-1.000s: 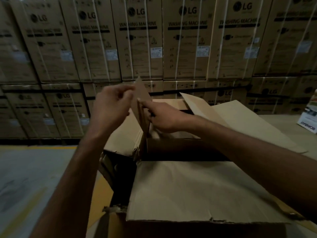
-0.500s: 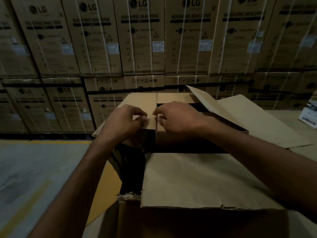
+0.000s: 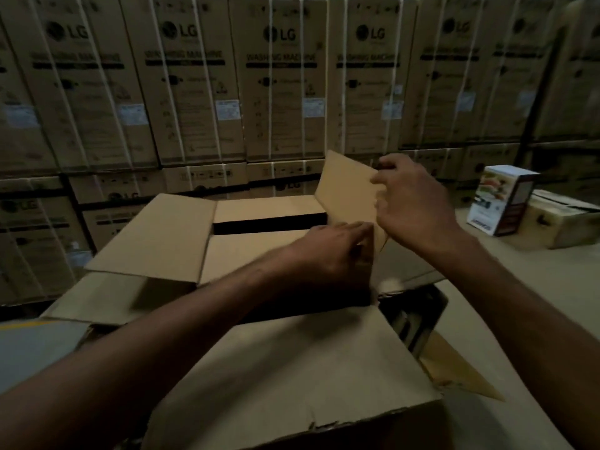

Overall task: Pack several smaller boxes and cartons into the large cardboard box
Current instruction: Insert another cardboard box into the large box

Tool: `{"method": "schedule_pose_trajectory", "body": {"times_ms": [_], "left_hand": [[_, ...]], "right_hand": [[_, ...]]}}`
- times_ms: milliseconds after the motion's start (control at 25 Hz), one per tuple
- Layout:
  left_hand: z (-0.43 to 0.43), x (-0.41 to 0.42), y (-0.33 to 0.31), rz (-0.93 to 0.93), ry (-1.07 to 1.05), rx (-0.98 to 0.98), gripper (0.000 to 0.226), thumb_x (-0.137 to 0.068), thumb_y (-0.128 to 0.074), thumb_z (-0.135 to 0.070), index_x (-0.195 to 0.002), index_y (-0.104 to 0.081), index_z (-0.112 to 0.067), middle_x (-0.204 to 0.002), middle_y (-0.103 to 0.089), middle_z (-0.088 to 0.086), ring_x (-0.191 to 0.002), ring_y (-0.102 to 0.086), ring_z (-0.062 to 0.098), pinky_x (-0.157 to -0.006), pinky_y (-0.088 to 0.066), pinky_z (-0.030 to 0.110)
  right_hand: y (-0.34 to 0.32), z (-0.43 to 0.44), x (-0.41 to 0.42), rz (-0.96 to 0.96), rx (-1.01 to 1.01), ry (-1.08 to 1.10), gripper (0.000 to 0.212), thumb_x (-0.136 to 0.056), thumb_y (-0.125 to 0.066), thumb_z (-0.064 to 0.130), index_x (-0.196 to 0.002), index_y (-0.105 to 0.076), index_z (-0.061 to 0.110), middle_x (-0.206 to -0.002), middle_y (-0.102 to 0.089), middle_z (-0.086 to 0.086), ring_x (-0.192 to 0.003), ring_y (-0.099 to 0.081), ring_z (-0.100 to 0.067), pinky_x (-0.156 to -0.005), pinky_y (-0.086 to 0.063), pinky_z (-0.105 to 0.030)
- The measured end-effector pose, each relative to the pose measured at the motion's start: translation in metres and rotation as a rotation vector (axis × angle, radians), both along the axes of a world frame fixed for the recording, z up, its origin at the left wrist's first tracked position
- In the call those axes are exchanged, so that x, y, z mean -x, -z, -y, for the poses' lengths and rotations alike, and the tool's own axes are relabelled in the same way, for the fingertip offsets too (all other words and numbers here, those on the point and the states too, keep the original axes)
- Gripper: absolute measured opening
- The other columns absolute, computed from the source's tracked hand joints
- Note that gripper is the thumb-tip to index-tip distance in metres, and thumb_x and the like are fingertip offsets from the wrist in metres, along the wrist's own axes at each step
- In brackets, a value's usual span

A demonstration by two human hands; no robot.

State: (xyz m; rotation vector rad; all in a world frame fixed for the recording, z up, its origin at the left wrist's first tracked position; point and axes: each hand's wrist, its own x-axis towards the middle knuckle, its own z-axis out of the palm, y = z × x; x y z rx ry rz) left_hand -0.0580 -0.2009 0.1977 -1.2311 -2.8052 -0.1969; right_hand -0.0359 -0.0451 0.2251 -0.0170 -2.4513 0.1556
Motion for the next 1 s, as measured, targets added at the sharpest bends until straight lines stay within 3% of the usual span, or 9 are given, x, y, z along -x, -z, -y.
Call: {"method": "schedule_pose_trajectory", "body": {"times_ms": [80, 200, 320, 400, 560, 640, 760, 880, 1000], "left_hand": [[-0.017, 0.006, 0.013, -0.065, 0.056, 0.047, 0.048, -0.108, -0.04, -0.037, -0.152, -0.04, -0.018, -0.156, -0.043, 0.004, -0.141, -0.042, 0.026, -0.113, -0.036, 0.05], [-0.03, 0.009, 0.024, -0.018, 0.071, 0.109, 0.047, -0.109, -0.035, -0.042, -0.15, -0.045, -0.022, -0.156, -0.045, 0.001, -0.14, -0.043, 0.025, -0.113, -0.038, 0.05], [-0.016, 0.013, 0.011, 0.116, 0.011, -0.117, 0.036, -0.106, -0.045, -0.045, -0.132, -0.064, -0.028, -0.129, -0.068, -0.004, -0.116, -0.062, 0.016, -0.1, -0.051, 0.045], [0.005, 0.022, -0.006, 0.123, -0.118, -0.229, 0.031, -0.105, -0.049, -0.045, -0.123, -0.07, -0.03, -0.116, -0.073, -0.007, -0.105, -0.066, 0.011, -0.096, -0.054, 0.044], [0.066, 0.044, -0.017, 0.097, -0.436, 0.023, 0.042, -0.103, -0.048, -0.051, -0.136, -0.059, -0.029, -0.126, -0.066, -0.002, -0.113, -0.061, 0.017, -0.097, -0.052, 0.045], [0.091, 0.046, -0.011, 0.101, -0.521, 0.038, 0.042, -0.103, -0.046, -0.054, -0.133, -0.062, -0.029, -0.126, -0.067, -0.002, -0.111, -0.061, 0.016, -0.095, -0.053, 0.044], [0.111, 0.033, -0.02, -0.062, -0.502, -0.09, 0.033, -0.103, -0.051, -0.046, -0.126, -0.068, -0.029, -0.119, -0.07, -0.004, -0.105, -0.061, 0.012, -0.085, -0.053, 0.037], [0.118, 0.003, -0.053, -0.151, -0.463, -0.248, 0.028, -0.101, -0.056, -0.044, -0.119, -0.07, -0.028, -0.108, -0.07, -0.008, -0.1, -0.064, 0.011, -0.076, -0.05, 0.029], [0.132, -0.043, -0.101, 0.237, -0.399, -0.378, 0.035, -0.09, -0.06, -0.053, -0.105, -0.076, -0.026, -0.096, -0.077, -0.006, -0.089, -0.072, 0.007, -0.067, -0.052, 0.018]], "right_hand": [[0.016, -0.033, 0.005, 0.18, -0.114, 0.154, 0.032, -0.092, -0.067, 0.028, -0.123, -0.072, 0.021, -0.134, -0.061, -0.005, -0.121, -0.054, -0.028, -0.097, -0.047, -0.044], [0.047, -0.052, 0.01, 0.492, 0.037, 0.075, 0.029, -0.1, -0.056, 0.029, -0.123, -0.073, 0.03, -0.124, -0.07, -0.005, -0.105, -0.064, -0.024, -0.088, -0.055, -0.04], [0.05, -0.053, 0.025, 0.447, 0.065, -0.039, 0.032, -0.1, -0.053, 0.026, -0.126, -0.071, 0.032, -0.126, -0.069, -0.005, -0.109, -0.063, -0.025, -0.089, -0.055, -0.041], [0.045, -0.042, 0.041, 0.441, 0.097, -0.199, 0.033, -0.101, -0.053, 0.028, -0.13, -0.069, 0.031, -0.129, -0.068, -0.003, -0.114, -0.062, -0.023, -0.093, -0.054, -0.042], [0.039, -0.001, 0.069, 0.58, 0.242, -0.489, 0.046, -0.108, -0.047, 0.04, -0.15, -0.052, 0.022, -0.148, -0.057, -0.002, -0.135, -0.052, -0.023, -0.106, -0.042, -0.036], [0.037, 0.011, 0.078, 0.586, 0.253, -0.53, 0.039, -0.109, -0.048, 0.039, -0.14, -0.062, 0.02, -0.133, -0.065, -0.001, -0.126, -0.057, -0.022, -0.099, -0.045, -0.034], [0.019, 0.011, 0.081, 0.51, 0.293, -0.581, 0.021, -0.103, -0.06, 0.032, -0.116, -0.075, 0.023, -0.108, -0.07, 0.009, -0.106, -0.063, -0.011, -0.082, -0.046, -0.027], [-0.02, 0.001, 0.06, 0.495, 0.419, -0.734, 0.008, -0.097, -0.068, 0.026, -0.097, -0.076, 0.022, -0.1, -0.072, 0.006, -0.099, -0.065, -0.007, -0.091, -0.051, -0.03], [-0.05, -0.012, 0.029, 0.717, 0.622, -0.976, 0.024, -0.096, -0.063, 0.028, -0.079, -0.077, 0.018, -0.088, -0.075, 0.002, -0.085, -0.071, -0.01, -0.08, -0.058, -0.023]]}}
